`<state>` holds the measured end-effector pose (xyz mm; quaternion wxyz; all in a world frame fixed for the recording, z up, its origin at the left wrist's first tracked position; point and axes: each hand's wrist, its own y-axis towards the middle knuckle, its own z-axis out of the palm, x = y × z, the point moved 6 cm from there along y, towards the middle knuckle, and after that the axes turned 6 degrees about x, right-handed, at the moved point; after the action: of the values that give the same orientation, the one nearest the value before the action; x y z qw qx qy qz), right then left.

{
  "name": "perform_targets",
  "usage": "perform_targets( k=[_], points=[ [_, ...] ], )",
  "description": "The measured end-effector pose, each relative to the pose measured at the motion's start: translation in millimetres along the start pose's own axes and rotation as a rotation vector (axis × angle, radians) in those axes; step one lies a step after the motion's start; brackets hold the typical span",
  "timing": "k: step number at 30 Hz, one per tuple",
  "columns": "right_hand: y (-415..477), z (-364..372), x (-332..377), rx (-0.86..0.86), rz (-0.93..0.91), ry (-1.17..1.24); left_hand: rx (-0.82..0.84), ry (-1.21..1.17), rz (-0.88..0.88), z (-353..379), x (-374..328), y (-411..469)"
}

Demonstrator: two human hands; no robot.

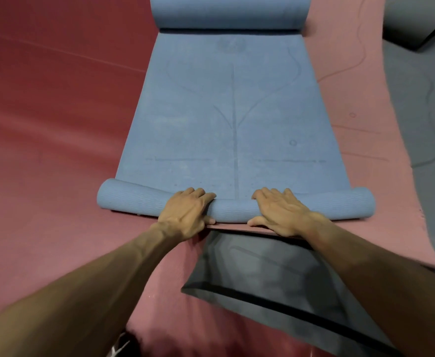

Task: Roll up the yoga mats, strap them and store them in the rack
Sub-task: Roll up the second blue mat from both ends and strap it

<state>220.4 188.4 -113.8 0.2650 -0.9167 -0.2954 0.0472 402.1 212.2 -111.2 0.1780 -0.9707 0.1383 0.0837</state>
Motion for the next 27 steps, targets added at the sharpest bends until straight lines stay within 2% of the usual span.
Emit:
perform_targets(
  k=[7,14,20,23,27],
  points=[
    [-49,23,32,0.106,-0.012,0.154,0.116,-0.028,0.011,12,-16,-55],
    [-89,56,55,0.18,-0.031,0.195,0.182,-0.054,0.027,31,-37,-103],
    [-83,82,61,0.231,-0.035,0.235,0.258,-0.095,-0.032,56,-38,-106],
    [-74,86,58,0.185,-0.066,0.235,0.286,-0.161,-0.051,65,-33,-98],
    [-73,87,55,-0.018,-0.114,0.124,0.236,-0.248,-0.03,72,-28,-89]
  ],
)
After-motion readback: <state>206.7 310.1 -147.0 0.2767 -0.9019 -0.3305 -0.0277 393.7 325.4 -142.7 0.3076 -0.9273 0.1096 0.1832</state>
